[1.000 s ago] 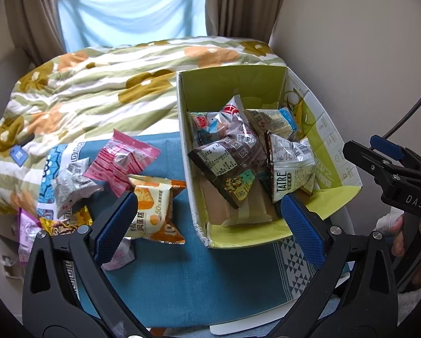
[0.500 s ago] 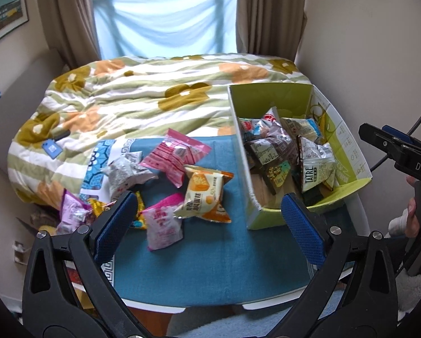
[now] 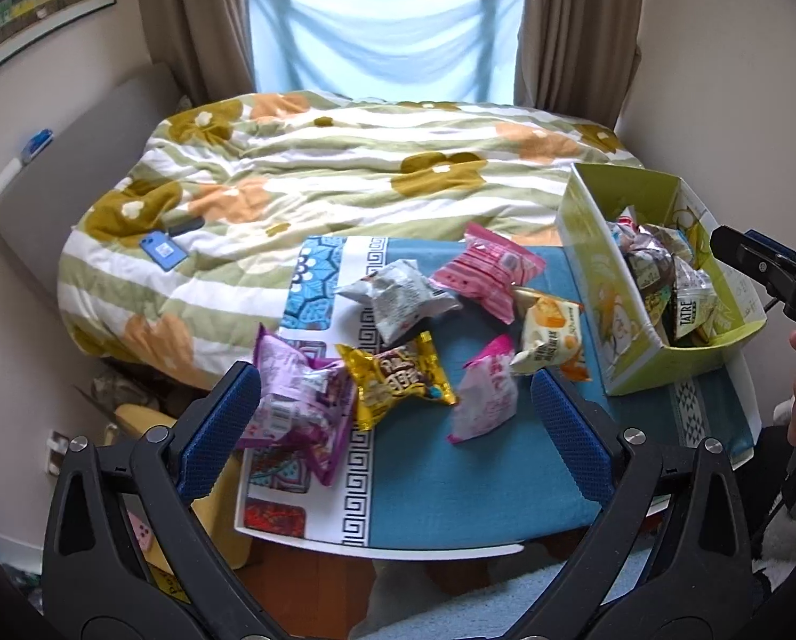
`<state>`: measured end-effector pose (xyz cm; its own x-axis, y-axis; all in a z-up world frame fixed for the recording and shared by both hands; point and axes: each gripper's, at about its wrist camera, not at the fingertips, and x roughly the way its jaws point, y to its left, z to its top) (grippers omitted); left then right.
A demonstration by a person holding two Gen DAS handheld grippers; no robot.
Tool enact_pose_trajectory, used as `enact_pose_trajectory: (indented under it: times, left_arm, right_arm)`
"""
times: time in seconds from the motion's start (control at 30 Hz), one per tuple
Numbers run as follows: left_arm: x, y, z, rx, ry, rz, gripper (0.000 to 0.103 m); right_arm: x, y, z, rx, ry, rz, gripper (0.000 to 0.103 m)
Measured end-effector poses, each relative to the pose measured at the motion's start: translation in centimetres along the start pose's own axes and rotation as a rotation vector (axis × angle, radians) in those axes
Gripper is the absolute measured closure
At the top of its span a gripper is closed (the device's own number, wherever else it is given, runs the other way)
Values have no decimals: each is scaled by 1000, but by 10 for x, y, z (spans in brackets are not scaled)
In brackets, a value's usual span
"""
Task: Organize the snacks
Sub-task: 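Withdraw both tools from the box back over the remaining snack bags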
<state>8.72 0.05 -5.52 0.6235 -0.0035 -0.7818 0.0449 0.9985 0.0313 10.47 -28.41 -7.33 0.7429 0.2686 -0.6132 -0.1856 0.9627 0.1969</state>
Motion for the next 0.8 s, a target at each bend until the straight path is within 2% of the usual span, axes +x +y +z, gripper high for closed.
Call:
enact_pose_trajectory:
  times: [0.23,0.37,0.53,0.67,0.8]
  left_arm:
    - [31,80,-7,-16,70,-36,2]
    - [61,105,-9,9,123,-84,2]
    - [105,112,-15,51,205,-117,2]
    - [138,113,-21,30,255,-133,2]
    - [166,111,-27,11,299,-114,2]
  right_arm:
    - [39,78,-11,-32,65,42,6]
    - [71,116,-21,-62,120,90,6]
    - [117,153,-44,-209,206,92,6]
    - [151,161,-60,-306,296,132,6]
    - [183,167,-72,-433,363,170,6]
